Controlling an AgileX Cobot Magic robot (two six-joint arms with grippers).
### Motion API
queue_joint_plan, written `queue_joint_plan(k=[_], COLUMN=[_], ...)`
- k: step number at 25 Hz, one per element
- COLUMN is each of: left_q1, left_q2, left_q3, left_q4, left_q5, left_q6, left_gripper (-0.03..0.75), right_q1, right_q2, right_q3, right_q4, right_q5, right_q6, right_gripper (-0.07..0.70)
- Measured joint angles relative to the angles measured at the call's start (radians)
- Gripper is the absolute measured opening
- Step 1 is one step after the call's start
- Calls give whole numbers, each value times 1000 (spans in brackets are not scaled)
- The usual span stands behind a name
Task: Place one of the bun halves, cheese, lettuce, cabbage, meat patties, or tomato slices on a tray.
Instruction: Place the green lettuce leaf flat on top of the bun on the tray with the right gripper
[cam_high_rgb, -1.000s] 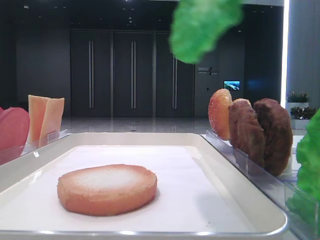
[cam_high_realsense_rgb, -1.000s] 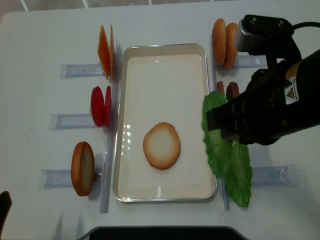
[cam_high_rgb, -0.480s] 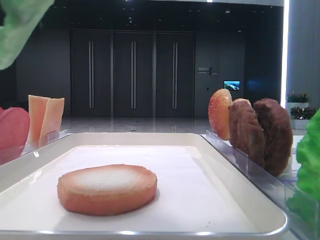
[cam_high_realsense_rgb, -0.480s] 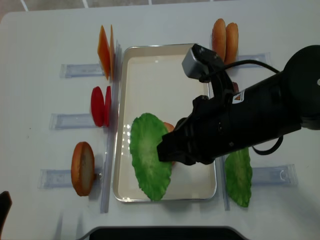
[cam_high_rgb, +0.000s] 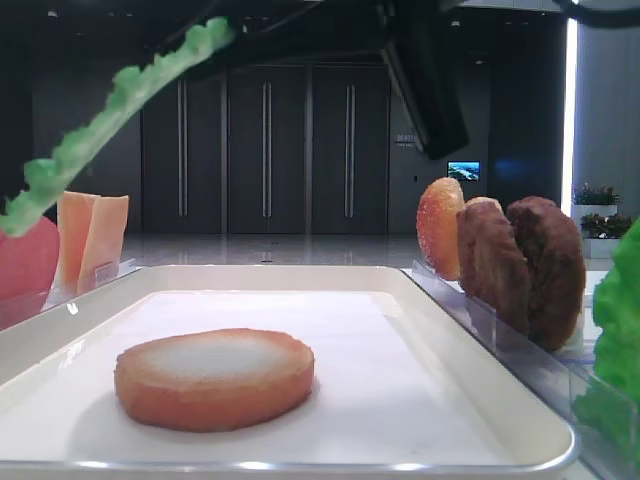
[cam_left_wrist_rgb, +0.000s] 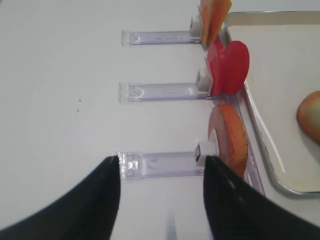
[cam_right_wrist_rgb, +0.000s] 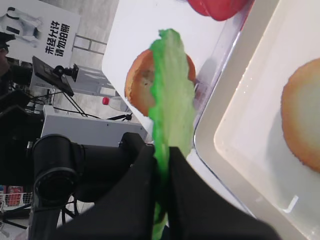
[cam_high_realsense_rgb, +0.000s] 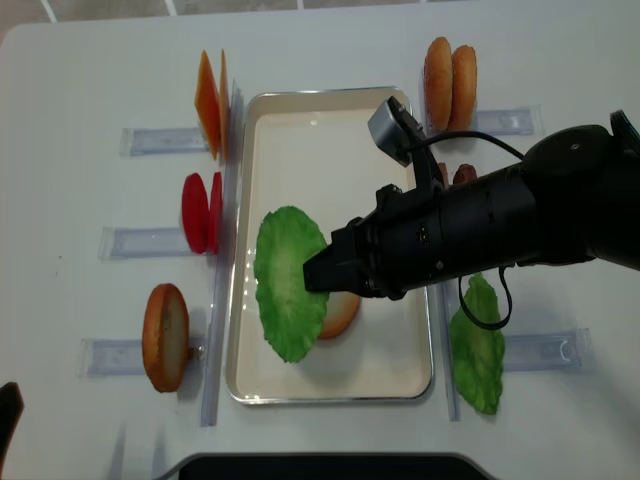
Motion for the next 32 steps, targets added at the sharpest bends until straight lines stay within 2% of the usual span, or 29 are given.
queue_joint_plan(k=[10, 21, 32], left_q1=[0, 0, 0], left_q2=[0, 0, 0], left_q3=[0, 0, 0], left_q4=[0, 0, 1], left_q5=[0, 0, 0], left_q6=[0, 0, 0], left_gripper=[408, 408, 408], right_q1=[-77, -80, -66], right_q2=[110, 167, 167], right_q3=[0, 0, 40], right_q4=[68, 88, 122], right_q5=[41, 81, 62], right_q6=[-136, -152, -192], right_gripper=[22, 22, 22])
